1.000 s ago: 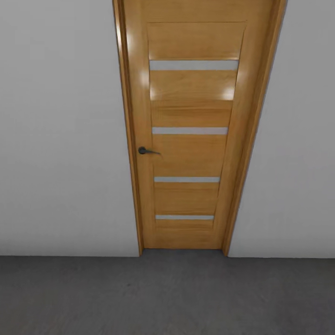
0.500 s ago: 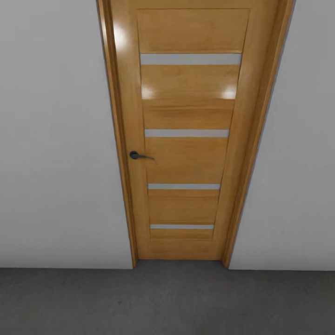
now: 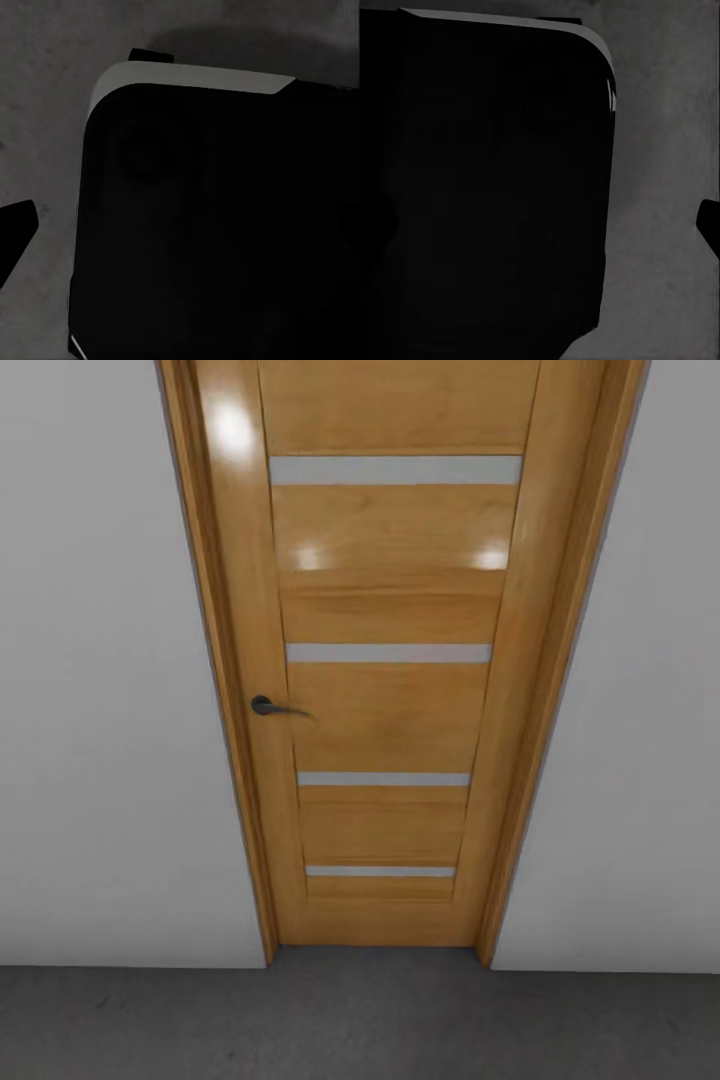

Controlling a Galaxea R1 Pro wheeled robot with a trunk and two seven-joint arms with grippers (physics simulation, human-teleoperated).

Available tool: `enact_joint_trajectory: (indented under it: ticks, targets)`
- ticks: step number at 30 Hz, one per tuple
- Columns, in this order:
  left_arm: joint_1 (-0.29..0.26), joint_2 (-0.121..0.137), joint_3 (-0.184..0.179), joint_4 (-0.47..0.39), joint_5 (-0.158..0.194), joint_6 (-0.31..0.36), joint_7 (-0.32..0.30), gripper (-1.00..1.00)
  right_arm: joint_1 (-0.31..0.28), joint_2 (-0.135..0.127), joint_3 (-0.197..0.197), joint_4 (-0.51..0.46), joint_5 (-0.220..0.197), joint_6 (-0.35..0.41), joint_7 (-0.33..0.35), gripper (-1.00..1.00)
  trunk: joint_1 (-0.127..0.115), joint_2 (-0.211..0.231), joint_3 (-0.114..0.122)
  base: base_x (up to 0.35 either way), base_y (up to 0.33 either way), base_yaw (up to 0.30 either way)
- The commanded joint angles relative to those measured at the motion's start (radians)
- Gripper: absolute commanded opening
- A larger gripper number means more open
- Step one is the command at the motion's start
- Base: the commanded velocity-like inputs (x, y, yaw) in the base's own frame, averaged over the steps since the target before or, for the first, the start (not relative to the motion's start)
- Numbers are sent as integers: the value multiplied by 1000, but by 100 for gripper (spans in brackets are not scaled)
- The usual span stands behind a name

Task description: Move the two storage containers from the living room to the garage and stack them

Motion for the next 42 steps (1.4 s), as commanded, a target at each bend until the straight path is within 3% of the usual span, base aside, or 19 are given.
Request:
enact_joint_trajectory:
  ticks: [1, 22, 42]
  targets:
    - [0, 0, 0, -1, 8, 1, 1, 100, 0, 0, 0, 0, 1, -3, -1, 100, 1, 0, -1, 321, -150, 0]
    - [0, 1, 2, -3, 7, -11, 0, 100, 0, 3, 1, 0, 1, -3, 0, 100, 1, 0, -1, 306, -128, 0]
    - [0, 0, 2, -5, 7, -12, -1, 100, 0, 0, 0, 0, 1, -3, -1, 100, 1, 0, -1, 15, -3, -61]
